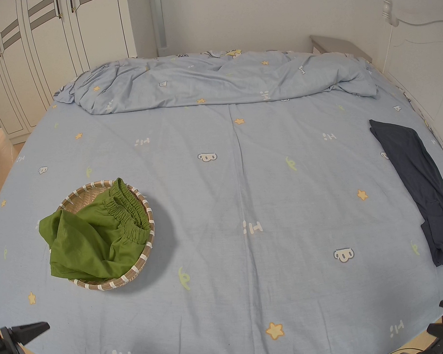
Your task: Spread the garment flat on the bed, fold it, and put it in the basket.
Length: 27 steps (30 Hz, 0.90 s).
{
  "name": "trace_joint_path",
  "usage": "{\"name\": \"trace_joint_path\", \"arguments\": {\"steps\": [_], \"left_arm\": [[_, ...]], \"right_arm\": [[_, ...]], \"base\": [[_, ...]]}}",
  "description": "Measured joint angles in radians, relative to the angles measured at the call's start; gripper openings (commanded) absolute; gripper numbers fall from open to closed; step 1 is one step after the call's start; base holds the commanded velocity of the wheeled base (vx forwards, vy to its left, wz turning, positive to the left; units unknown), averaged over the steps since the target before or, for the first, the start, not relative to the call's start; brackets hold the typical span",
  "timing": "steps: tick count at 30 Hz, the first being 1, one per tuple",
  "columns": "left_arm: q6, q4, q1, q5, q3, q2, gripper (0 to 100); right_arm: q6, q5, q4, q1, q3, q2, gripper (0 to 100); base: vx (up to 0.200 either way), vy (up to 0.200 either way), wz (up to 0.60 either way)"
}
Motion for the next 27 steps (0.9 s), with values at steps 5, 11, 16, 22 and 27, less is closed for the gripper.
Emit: {"name": "trace_joint_path", "arguments": {"steps": [5, 11, 16, 22, 27], "left_arm": [[0.007, 0.054, -0.121, 0.003, 0.047, -0.133, 100], [0.049, 0.06, -0.165, 0.153, 0.109, -0.227, 100], [0.05, 0.001, -0.17, 0.369, 0.146, -0.254, 100], [0.007, -0.175, -0.171, 0.706, 0.231, -0.269, 100], [-0.016, -0.309, -0.159, 0.902, 0.309, -0.274, 100]], "right_arm": [[-0.017, -0.001, 0.062, -0.043, 0.035, -0.126, 100], [-0.026, -0.052, -0.057, -0.07, 0.17, -0.217, 100], [-0.046, -0.147, -0.328, -0.076, 0.302, -0.243, 100], [-0.082, -0.255, -0.675, -0.08, 0.475, -0.254, 100], [-0.138, -0.314, -0.778, -0.081, 0.575, -0.258, 100]], "base": [[0.0, 0.0, 0.0], [0.0, 0.0, 0.0], [0.0, 0.0, 0.0], [0.0, 0.0, 0.0], [0.0, 0.0, 0.0]]}}
